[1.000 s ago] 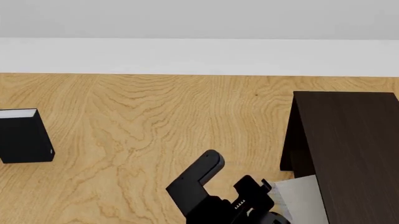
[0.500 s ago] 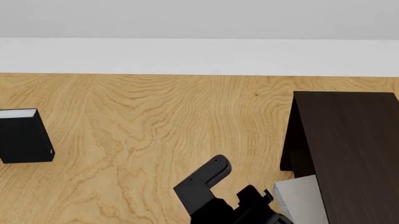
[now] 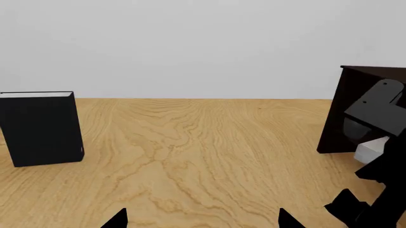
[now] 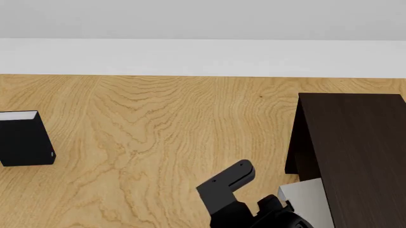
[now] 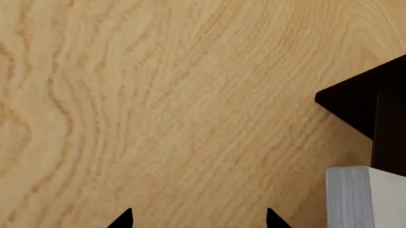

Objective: Pick up the book on the right and place it on the cabinet shelf.

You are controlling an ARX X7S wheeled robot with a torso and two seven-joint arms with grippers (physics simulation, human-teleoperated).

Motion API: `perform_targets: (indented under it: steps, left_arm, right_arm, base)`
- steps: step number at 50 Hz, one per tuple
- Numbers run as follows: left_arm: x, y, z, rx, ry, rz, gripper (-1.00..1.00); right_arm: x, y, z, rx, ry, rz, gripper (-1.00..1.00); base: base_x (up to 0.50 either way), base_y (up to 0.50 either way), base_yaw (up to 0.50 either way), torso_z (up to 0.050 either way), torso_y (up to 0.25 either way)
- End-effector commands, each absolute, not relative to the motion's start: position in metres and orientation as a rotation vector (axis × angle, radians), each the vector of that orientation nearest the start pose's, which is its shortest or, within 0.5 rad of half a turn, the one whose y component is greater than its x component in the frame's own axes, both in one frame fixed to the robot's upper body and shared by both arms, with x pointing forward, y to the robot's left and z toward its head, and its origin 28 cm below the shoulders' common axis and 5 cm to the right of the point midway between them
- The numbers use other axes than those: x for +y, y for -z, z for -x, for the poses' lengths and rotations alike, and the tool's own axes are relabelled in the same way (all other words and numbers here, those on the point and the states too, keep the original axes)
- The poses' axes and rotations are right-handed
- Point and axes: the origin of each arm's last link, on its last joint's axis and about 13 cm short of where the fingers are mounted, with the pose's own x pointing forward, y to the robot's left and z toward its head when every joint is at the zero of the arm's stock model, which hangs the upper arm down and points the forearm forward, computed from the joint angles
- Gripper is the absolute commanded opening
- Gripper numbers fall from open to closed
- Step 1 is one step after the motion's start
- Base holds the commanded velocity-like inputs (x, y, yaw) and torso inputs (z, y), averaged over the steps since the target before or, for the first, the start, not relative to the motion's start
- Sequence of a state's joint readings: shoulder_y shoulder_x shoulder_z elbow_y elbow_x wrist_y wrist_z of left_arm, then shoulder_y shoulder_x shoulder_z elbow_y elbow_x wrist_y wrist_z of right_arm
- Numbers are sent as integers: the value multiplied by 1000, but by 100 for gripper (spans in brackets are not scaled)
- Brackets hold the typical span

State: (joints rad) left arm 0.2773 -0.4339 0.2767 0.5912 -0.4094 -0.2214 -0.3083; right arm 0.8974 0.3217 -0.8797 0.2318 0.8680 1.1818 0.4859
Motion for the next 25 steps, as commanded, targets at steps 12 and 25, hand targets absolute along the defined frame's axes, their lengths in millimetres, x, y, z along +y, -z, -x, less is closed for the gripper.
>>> perform_targets:
  steps: [12,25]
  left_arm:
    - [210,-66,-131,63,173,69,100]
    - [210,-67,-131,66,174,71,100]
  right_arm:
    - [-85,-96,-315,820,-120,545,100]
    - [-88,-93,-325,843,-92,535,100]
  base:
    - [0,0,0,0,0]
    - [0,0,0,0,0]
